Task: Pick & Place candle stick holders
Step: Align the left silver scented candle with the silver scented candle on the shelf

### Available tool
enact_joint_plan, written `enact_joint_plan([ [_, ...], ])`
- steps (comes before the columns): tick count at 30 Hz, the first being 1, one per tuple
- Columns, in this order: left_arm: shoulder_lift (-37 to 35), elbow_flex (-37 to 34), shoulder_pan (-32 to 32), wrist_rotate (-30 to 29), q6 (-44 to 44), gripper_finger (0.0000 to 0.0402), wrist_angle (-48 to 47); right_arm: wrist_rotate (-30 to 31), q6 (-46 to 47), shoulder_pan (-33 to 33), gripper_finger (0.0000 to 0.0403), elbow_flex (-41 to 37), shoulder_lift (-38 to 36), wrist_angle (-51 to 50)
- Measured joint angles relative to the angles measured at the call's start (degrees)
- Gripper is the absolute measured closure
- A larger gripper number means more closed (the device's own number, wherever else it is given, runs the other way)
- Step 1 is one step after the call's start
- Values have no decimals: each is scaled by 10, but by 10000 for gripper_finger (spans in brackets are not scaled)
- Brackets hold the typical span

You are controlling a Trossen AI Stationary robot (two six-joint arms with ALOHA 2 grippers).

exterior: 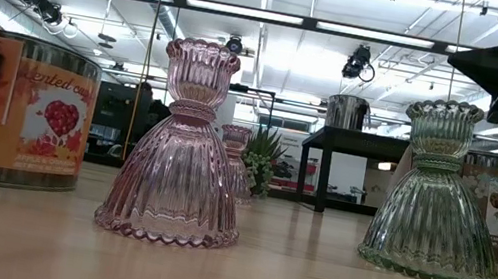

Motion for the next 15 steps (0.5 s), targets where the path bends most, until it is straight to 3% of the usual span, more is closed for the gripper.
enact_joint_plan([
  [15,0,3,23,9,-2,2,-3,0,0,0,385,0,0,0],
])
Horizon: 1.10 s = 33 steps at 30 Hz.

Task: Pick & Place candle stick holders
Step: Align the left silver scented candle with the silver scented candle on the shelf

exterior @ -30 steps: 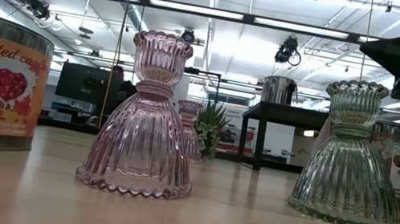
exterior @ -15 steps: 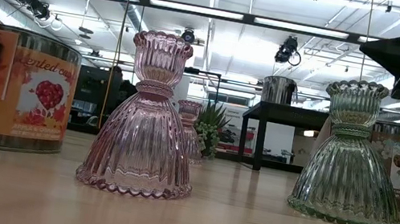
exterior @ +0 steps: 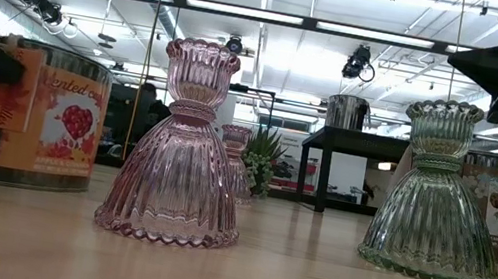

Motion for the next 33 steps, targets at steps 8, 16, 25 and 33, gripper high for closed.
enact_joint_plan([
  [8,0,13,9,1,33,2,-5,0,0,0,385,0,0,0],
  [16,0,13,34,30,66,2,-5,0,0,0,385,0,0,0],
  [25,0,13,57,52,92,2,12,0,0,0,385,0,0,0],
  [33,0,13,67,61,112,2,27,0,0,0,385,0,0,0],
])
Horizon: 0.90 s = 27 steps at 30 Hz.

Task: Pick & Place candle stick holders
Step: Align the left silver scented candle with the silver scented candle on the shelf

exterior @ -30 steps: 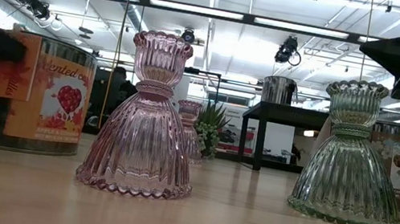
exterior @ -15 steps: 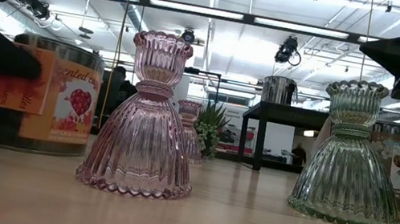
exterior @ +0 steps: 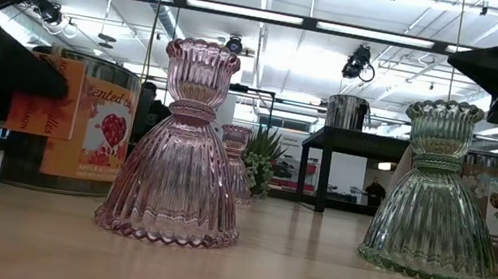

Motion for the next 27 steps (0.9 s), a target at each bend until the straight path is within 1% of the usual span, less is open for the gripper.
enact_joint_plan([
  [6,0,0,17,18,2,2,7,0,0,0,385,0,0,0],
  [15,0,0,37,44,40,2,27,0,0,0,385,0,0,0],
  [18,0,0,37,48,44,8,28,0,0,0,385,0,0,0],
  [20,0,0,37,51,49,20,28,0,0,0,385,0,0,0],
  [23,0,0,37,58,50,48,30,0,0,0,385,0,0,0],
  [27,0,0,38,58,57,106,28,0,0,0,385,0,0,0],
])
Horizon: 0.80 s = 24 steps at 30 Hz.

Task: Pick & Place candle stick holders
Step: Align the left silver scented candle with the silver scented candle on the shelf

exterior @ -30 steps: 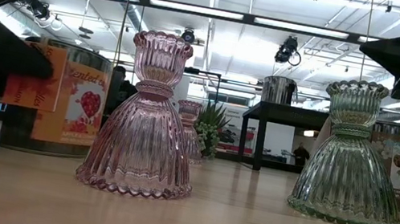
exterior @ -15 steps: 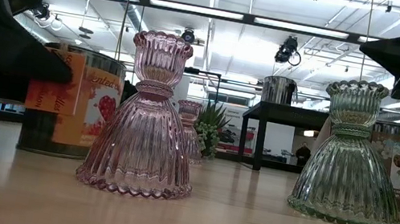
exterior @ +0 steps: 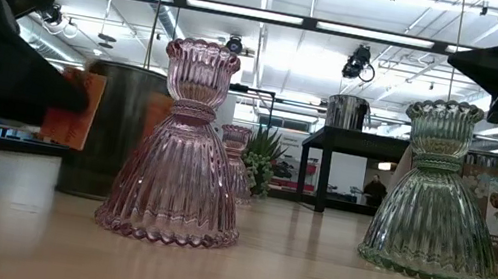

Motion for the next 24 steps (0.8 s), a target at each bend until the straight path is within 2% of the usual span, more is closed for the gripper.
enact_joint_plan([
  [7,0,0,3,7,12,216,0,0,0,0,385,0,0,0],
  [14,0,0,3,13,18,299,-4,0,0,0,385,0,0,0],
  [19,0,0,1,-3,18,307,13,0,0,0,385,0,0,0],
  [22,0,1,2,-12,17,277,21,0,0,0,385,0,0,0],
  [24,-5,6,2,-16,27,242,28,0,0,0,385,0,0,0],
])
